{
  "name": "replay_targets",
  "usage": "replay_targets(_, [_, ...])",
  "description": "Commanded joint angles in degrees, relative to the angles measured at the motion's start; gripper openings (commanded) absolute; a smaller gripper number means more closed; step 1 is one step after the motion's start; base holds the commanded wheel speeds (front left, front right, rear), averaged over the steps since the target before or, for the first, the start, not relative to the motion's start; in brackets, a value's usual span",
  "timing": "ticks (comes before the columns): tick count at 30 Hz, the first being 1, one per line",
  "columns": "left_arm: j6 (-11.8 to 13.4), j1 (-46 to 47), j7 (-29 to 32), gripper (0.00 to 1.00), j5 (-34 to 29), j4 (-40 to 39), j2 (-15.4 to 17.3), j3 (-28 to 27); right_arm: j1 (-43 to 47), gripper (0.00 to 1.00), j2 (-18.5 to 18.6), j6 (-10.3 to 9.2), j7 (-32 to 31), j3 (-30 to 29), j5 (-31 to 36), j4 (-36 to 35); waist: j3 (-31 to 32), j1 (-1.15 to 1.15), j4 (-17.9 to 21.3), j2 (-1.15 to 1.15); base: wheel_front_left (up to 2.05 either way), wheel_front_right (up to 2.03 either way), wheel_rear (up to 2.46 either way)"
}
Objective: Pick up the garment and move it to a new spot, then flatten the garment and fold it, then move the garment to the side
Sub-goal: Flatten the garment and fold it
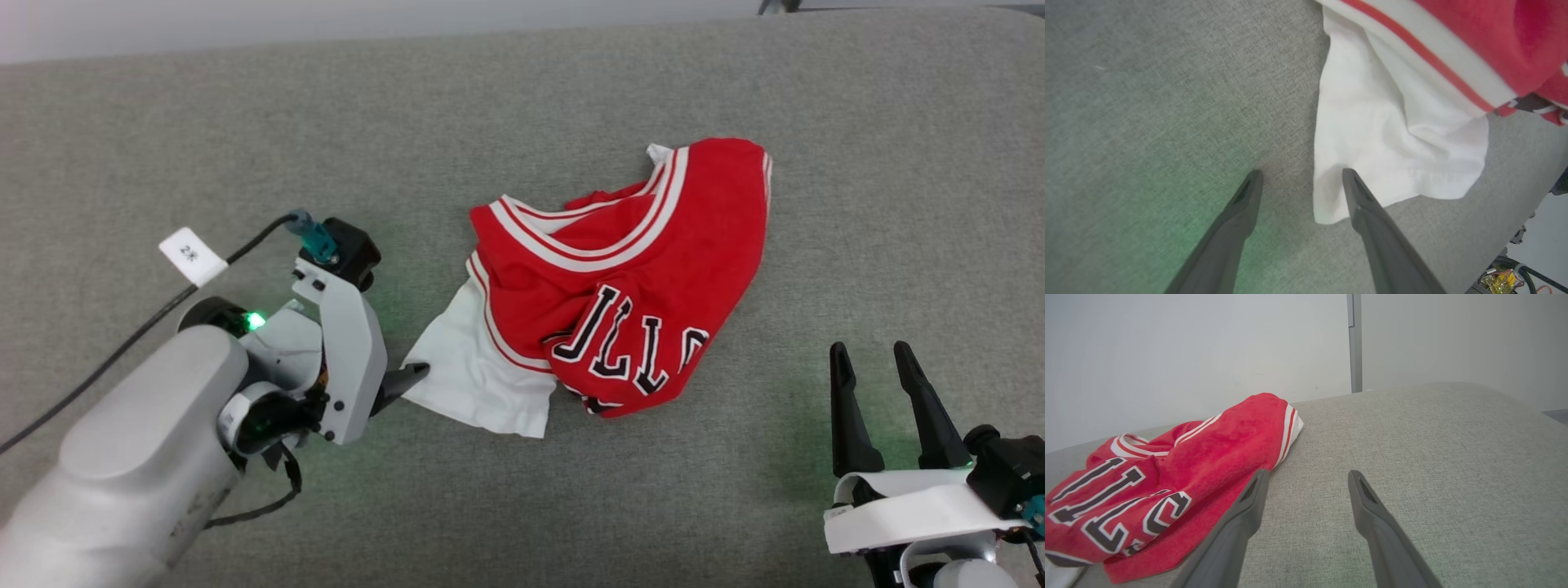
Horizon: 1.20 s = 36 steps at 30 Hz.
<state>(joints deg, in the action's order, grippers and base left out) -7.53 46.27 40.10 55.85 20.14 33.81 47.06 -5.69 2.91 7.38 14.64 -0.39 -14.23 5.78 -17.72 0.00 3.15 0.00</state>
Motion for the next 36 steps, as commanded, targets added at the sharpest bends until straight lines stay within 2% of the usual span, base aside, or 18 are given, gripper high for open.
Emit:
replay_targets(1, [0.1,0.2,0.2,1.00,0.4,0.1,0.4,1.0,-1.0,1.00,0.0,0.22,0.3,0.3,-0.6,0.2,-0.6,0.00,0.8,0.00,0.00,0.00,0.00])
replay_targets(7, [0.1,-0.1,0.0,1.00,2.5,0.5,0.7,4.6,-1.6,1.00,0.0,0.22,0.5,0.6,-1.0,0.9,-0.7,0.00,1.3,0.00,0.00,0.00,0.00])
replay_targets(8, [0.1,-0.3,0.0,0.89,3.3,0.6,0.6,4.9,-1.7,1.00,0.0,0.22,0.5,0.7,-1.0,1.0,-0.7,0.00,1.4,0.00,0.00,0.00,0.00])
replay_targets(9, [0.1,-0.5,0.1,0.39,4.1,0.5,0.5,5.3,-1.7,1.00,0.0,0.22,0.6,0.7,-1.0,1.1,-0.6,0.00,1.5,0.00,0.00,0.00,0.00])
replay_targets(10, [0.1,-0.7,0.2,0.08,4.7,0.6,0.3,5.6,-1.8,1.00,0.0,0.22,0.6,0.7,-1.0,1.2,-0.5,0.00,1.5,0.00,0.00,0.00,0.00])
replay_targets(11, [0.1,-0.9,0.1,0.00,5.3,0.7,0.2,5.8,-1.9,1.00,0.0,0.22,0.6,0.6,-1.0,1.2,-0.4,0.00,1.6,0.00,0.00,0.00,0.00])
replay_targets(18, [0.1,1.5,-2.7,0.00,6.1,0.7,2.2,6.4,-1.3,1.00,0.0,0.22,0.6,0.1,-1.5,0.8,0.6,0.00,1.7,0.00,0.00,0.00,0.00])
replay_targets(24, [0.1,8.3,-5.3,0.00,2.6,2.3,6.1,5.7,-0.7,1.00,0.0,0.22,0.6,0.2,-1.7,0.4,0.5,0.00,1.7,0.00,0.00,0.00,0.00])
replay_targets(30, [0.1,16.4,-2.7,0.00,-0.4,8.8,10.4,6.3,-1.7,1.00,0.0,0.22,0.6,0.9,-1.9,0.2,-0.7,0.00,2.8,0.00,0.00,0.00,0.00])
replay_targets(36, [0.1,19.9,-0.7,0.00,-2.0,14.2,12.9,8.2,-2.0,1.00,0.0,0.22,0.6,0.5,-2.1,0.1,-1.5,0.00,4.1,0.00,0.00,0.00,0.00])
